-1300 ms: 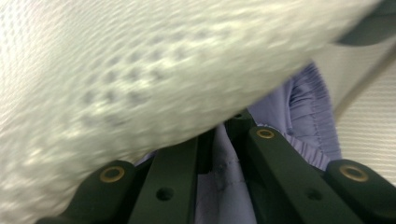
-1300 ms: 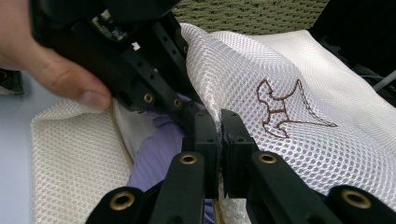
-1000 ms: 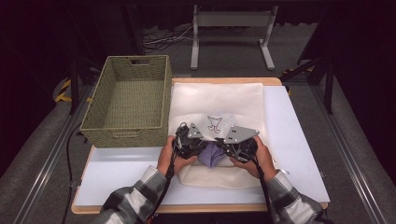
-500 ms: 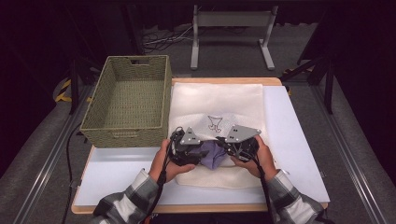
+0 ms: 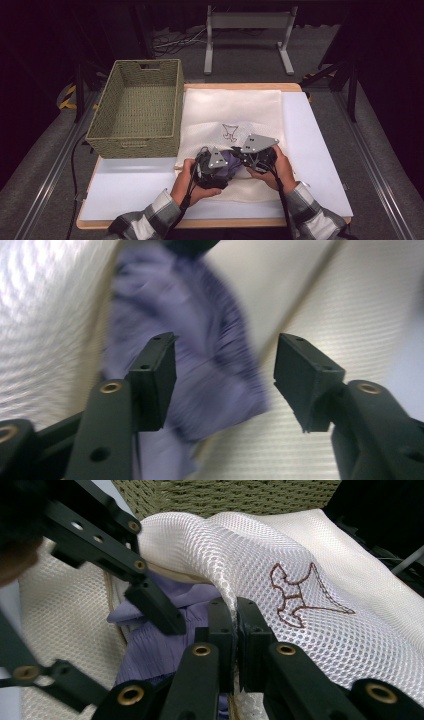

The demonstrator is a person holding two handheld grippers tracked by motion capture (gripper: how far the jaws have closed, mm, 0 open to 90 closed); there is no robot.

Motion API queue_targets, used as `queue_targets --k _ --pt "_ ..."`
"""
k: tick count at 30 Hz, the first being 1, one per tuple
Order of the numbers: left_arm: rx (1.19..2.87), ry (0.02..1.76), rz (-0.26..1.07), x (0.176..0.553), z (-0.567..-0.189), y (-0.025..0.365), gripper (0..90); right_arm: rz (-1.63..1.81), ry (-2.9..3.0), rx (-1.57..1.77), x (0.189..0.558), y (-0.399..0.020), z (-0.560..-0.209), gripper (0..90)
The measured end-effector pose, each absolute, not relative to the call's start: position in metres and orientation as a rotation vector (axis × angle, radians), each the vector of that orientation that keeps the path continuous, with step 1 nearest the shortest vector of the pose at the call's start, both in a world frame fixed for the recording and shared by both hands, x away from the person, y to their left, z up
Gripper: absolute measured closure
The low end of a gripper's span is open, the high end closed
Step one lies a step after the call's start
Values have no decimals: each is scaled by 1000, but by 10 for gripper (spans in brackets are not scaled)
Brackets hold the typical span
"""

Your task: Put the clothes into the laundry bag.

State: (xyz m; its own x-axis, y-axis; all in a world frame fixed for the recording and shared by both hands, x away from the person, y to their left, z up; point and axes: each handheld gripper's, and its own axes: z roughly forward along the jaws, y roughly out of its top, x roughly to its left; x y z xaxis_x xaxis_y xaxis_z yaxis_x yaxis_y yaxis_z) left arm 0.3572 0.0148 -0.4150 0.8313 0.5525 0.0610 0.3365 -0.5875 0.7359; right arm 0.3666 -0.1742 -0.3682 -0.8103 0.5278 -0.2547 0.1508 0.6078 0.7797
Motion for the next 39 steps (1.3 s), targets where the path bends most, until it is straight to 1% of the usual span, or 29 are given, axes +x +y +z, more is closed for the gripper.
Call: queue_targets --k 2,4,5,7,9,12,15,16,17,18,21,28,33,39 --pt "2263 676 318 366 -421 20 347 1086 2371 535 366 -174 -368 876" --pt "2297 709 305 371 -427 22 296 1084 2376 534 366 -174 -369 876" --pt "2303 715 303 373 -428 23 284 1081 2378 531 366 -174 -369 876" --pt "2303 727 254 378 -432 23 278 1080 2380 526 366 -173 -369 875" --pt "2318 730 258 380 -435 20 286 1077 2383 526 366 -172 -370 876" --pt "2328 732 260 382 -437 14 391 1076 2389 529 366 -171 -371 876" --pt "2356 700 279 388 -435 10 547 1073 2389 527 366 -172 -371 876" --pt "2359 691 303 390 -435 8 589 1076 2388 532 366 -172 -371 876" --pt "2359 685 330 393 -434 8 652 1080 2386 531 366 -172 -371 875" --pt "2359 689 329 395 -434 7 707 1080 2388 533 366 -172 -371 875" --pt "2356 686 336 398 -433 5 791 1075 2393 531 366 -171 -372 876" --pt "2309 682 351 405 -433 2 816 1068 2401 529 366 -169 -373 875" --pt "2251 717 316 410 -432 -4 816 1062 2415 525 365 -166 -376 875" --pt "2218 720 326 411 -432 -10 811 1064 2418 523 365 -166 -377 875"
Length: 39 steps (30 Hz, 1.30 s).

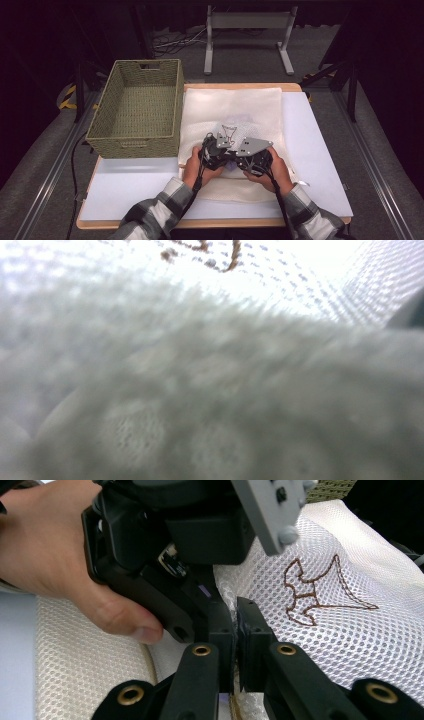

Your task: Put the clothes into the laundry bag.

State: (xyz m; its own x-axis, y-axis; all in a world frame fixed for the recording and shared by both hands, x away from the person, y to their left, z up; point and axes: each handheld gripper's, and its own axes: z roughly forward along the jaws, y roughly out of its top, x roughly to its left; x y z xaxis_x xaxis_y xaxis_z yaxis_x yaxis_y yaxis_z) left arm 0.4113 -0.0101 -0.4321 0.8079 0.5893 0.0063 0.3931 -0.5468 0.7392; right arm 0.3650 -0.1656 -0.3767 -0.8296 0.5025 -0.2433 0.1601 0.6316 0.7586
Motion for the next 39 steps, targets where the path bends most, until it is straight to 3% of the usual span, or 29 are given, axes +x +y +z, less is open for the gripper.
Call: queue_targets --k 11,17,27,31,39 --pt "2219 684 315 399 -424 3 728 1065 2408 528 366 -168 -375 875" --pt "2203 625 304 385 -413 19 624 1076 2396 533 365 -170 -372 875" --pt "2353 646 283 377 -422 45 511 1089 2384 536 364 -171 -369 874" --pt "2399 657 268 383 -430 42 541 1088 2388 529 364 -169 -369 874" --pt "2423 658 338 392 -434 23 755 1088 2404 522 364 -167 -371 874"
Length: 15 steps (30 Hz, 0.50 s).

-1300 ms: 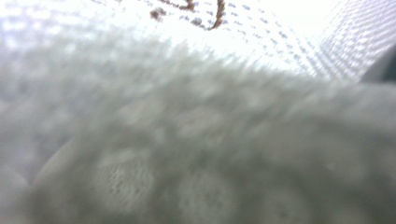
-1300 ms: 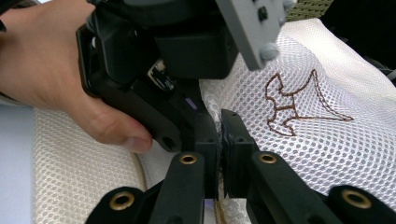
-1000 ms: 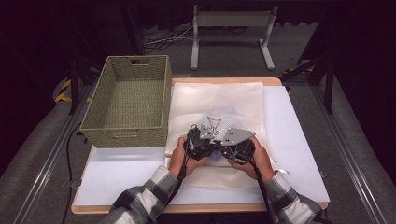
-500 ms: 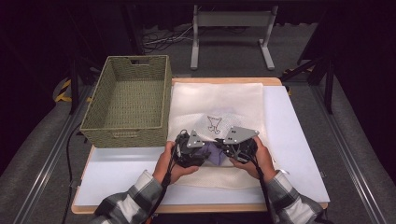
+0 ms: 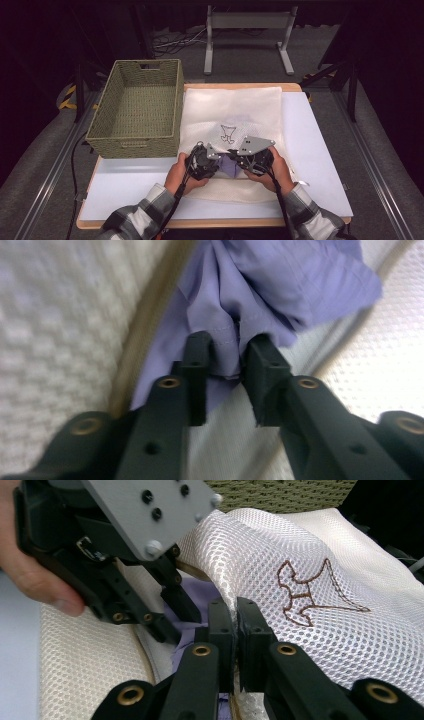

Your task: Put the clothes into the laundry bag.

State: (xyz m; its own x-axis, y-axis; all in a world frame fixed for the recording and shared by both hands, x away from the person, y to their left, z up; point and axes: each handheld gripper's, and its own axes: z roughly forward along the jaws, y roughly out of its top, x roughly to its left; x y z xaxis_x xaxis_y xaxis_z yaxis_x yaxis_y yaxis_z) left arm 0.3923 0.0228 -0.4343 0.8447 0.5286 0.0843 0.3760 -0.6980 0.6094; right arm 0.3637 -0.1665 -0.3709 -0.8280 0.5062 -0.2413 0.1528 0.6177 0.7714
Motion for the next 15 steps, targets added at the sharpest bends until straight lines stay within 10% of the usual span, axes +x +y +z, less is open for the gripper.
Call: queue_targets --k 15 --pt "2308 780 338 412 -436 -1 841 1053 2433 525 366 -164 -378 874"
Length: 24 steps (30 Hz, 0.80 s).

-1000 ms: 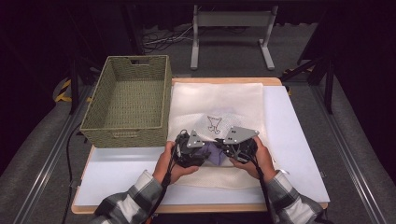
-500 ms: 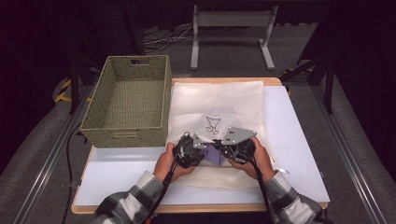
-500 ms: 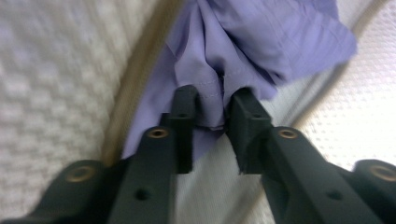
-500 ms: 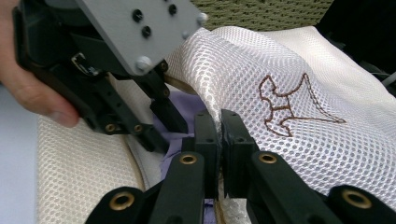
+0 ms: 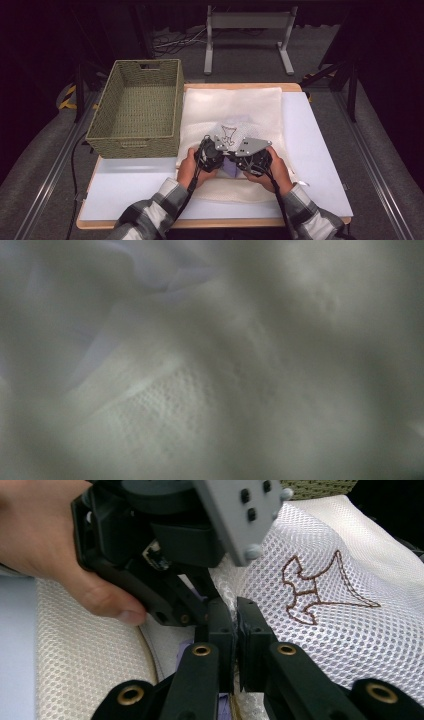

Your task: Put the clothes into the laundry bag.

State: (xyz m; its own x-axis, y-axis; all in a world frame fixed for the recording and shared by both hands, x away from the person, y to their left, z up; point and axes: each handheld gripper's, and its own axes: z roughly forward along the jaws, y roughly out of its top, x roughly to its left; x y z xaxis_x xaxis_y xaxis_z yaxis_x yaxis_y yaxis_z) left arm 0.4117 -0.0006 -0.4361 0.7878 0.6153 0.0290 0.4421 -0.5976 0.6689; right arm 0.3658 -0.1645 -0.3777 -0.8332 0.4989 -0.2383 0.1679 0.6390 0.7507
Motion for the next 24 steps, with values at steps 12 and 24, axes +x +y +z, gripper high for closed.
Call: queue_targets --k 12,24 --pt "2237 701 372 388 -419 20 794 1064 2404 548 367 -171 -375 875" --pt "2219 564 295 366 -412 23 698 1060 2403 547 367 -170 -375 878"
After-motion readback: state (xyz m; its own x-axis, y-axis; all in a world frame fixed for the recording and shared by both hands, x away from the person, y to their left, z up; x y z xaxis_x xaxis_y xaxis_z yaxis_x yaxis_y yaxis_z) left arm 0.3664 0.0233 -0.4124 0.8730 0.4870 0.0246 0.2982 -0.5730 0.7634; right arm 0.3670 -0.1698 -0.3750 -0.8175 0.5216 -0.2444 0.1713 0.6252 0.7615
